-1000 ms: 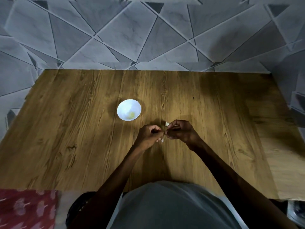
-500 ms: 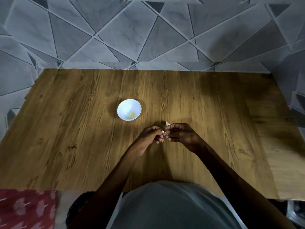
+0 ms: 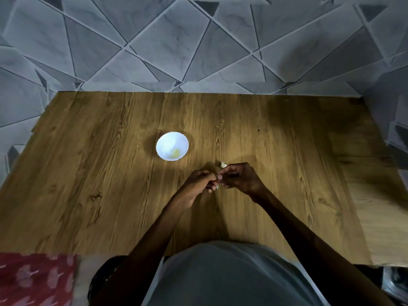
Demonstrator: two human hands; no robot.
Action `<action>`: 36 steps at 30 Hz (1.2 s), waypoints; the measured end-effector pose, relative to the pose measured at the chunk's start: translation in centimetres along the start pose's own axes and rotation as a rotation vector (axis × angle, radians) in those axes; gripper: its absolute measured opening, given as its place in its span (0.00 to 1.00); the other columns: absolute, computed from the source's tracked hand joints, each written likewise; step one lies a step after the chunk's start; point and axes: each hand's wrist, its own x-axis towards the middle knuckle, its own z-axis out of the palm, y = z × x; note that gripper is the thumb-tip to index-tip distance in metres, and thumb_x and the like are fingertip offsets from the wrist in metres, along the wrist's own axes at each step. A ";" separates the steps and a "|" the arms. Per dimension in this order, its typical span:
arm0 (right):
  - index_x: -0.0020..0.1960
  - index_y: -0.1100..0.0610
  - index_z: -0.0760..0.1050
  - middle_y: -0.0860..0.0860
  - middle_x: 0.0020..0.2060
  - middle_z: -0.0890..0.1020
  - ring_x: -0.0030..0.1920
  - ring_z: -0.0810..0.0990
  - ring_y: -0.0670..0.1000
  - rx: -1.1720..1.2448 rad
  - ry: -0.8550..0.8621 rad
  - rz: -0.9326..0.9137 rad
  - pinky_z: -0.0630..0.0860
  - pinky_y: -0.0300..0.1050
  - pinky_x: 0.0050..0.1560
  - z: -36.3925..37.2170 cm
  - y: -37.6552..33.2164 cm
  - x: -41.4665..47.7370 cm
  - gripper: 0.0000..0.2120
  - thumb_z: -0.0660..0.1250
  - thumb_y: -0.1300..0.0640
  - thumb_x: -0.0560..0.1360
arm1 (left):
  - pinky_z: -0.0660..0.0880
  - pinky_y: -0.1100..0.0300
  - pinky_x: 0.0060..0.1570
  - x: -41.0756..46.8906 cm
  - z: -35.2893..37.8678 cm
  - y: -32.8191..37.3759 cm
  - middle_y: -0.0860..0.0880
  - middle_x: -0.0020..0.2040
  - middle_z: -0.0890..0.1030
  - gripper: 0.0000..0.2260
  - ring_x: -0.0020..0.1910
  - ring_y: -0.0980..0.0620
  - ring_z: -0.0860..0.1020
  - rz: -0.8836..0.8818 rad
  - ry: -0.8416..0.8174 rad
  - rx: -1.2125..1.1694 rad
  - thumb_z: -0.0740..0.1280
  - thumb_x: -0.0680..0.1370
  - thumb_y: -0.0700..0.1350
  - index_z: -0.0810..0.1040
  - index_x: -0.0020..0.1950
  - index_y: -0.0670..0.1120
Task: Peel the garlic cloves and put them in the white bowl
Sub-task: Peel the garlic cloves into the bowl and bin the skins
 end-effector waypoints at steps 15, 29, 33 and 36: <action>0.53 0.62 0.82 0.55 0.41 0.86 0.37 0.84 0.44 -0.087 0.047 0.091 0.77 0.34 0.36 0.6 0.0 0.3 0.07 0.70 0.60 0.77 | 0.72 0.63 0.35 0.4 -0.3 -0.6 0.49 0.33 0.81 0.07 0.33 0.56 0.77 0.017 0.033 0.109 0.64 0.78 0.41 0.81 0.43 0.43; 0.48 0.61 0.83 0.55 0.38 0.85 0.36 0.82 0.45 -0.111 0.066 0.195 0.76 0.35 0.35 0.3 0.8 0.3 0.06 0.68 0.60 0.79 | 0.72 0.65 0.32 1.3 -0.7 -1.8 0.46 0.36 0.82 0.05 0.30 0.54 0.76 0.091 0.138 0.515 0.68 0.76 0.42 0.81 0.48 0.42; 0.48 0.61 0.82 0.54 0.37 0.85 0.35 0.82 0.46 -0.148 0.093 0.202 0.76 0.34 0.34 0.2 1.0 0.2 0.06 0.68 0.60 0.78 | 0.76 0.69 0.34 1.4 -0.3 -1.6 0.46 0.39 0.83 0.05 0.31 0.60 0.79 0.120 0.115 0.424 0.67 0.79 0.40 0.82 0.51 0.41; 0.49 0.63 0.82 0.55 0.37 0.84 0.35 0.81 0.45 -0.148 0.104 0.198 0.77 0.33 0.34 0.2 1.1 0.1 0.07 0.68 0.60 0.78 | 0.80 0.62 0.44 1.5 -0.2 -1.8 0.44 0.43 0.85 0.07 0.38 0.53 0.83 0.160 0.091 0.385 0.70 0.77 0.41 0.82 0.54 0.39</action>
